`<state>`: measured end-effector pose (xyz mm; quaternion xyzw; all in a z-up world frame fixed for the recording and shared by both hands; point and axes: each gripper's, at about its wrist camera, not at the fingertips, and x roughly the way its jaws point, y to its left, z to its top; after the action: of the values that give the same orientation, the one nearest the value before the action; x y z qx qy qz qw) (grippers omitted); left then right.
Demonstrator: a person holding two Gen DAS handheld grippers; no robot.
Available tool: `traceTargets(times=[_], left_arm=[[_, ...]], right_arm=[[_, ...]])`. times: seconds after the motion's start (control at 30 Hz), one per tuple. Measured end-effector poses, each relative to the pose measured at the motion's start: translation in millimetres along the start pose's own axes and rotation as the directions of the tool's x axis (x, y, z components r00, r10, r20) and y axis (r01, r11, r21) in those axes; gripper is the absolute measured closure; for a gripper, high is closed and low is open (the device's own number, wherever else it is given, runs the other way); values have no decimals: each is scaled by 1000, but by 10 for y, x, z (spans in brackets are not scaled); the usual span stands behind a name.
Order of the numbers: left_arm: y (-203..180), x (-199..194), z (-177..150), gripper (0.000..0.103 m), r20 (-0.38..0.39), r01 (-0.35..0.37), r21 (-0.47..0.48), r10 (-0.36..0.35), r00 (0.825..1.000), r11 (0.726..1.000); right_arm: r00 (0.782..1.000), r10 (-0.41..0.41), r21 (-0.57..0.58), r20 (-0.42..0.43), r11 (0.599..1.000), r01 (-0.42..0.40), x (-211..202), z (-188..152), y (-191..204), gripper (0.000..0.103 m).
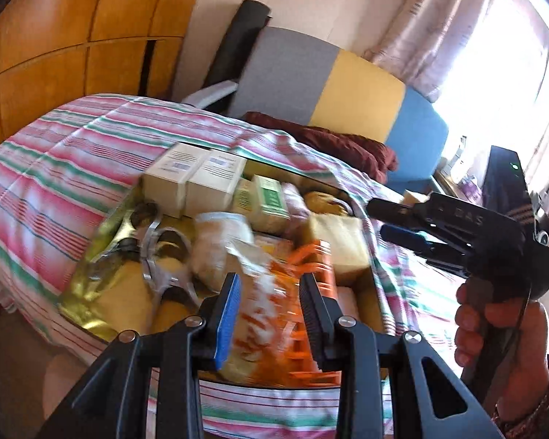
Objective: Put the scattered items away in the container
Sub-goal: 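Open both tools to release the green box and cracker pack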
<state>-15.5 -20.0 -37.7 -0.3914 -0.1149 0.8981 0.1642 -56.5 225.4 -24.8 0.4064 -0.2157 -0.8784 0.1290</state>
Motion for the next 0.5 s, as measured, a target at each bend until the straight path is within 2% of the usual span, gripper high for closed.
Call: traceTargets(times=[0.17, 0.3, 0.5], left_arm=[[-390, 52, -68, 68, -23, 64, 50, -63, 998, 997], [-798, 163, -167, 68, -73, 119, 151, -109, 991, 981], [-1173, 314, -268, 68, -144, 135, 248, -102, 984, 959]], right_arm=[[992, -121, 2, 17, 993, 121, -293, -89, -607, 45], [977, -213, 65, -10, 975, 213, -400, -160, -1157, 45], [937, -350, 151, -7, 926, 347, -682, -69, -1919, 45]])
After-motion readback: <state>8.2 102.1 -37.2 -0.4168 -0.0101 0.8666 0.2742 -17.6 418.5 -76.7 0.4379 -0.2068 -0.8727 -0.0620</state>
